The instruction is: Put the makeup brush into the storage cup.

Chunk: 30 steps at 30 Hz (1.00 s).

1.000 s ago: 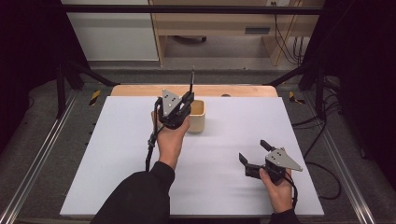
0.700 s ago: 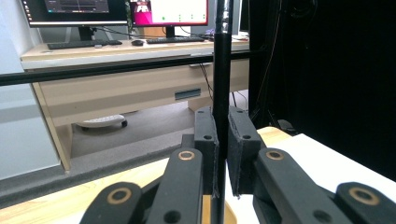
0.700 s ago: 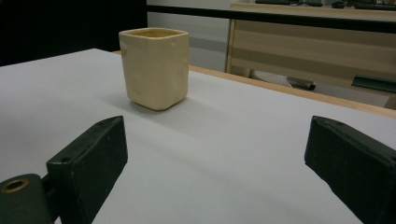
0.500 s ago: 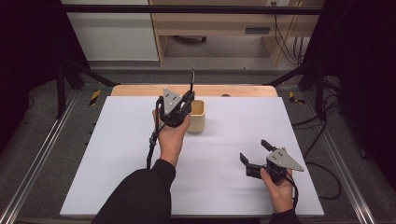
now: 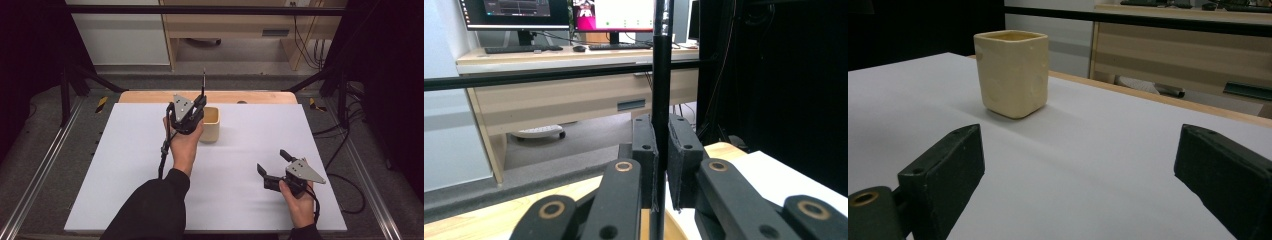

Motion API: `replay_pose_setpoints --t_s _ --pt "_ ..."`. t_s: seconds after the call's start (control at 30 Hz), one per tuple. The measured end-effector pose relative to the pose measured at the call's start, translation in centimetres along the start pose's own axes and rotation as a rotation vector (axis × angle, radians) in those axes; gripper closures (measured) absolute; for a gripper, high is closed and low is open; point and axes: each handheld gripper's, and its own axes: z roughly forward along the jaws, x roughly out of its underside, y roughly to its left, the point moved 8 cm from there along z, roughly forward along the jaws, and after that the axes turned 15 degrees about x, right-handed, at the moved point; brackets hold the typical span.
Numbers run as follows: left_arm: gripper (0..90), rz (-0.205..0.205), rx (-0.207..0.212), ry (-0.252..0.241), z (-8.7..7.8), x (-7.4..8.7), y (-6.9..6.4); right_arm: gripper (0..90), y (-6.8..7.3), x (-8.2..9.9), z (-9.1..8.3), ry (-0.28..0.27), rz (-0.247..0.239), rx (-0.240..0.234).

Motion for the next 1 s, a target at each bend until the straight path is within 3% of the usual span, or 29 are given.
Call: replay_pose_setpoints --t_s 0.5,1.0 --pt "83.7 0.002 0.007 -0.003 0.9 0.2 0.2 6.0 -0.1 0.0 -0.1 -0.015 -0.006 -0.009" --pt "83.6 0.003 0.045 -0.028 1.6 1.0 0.4 5.9 0.0 0.1 0.0 -0.014 -0.014 -0.011"
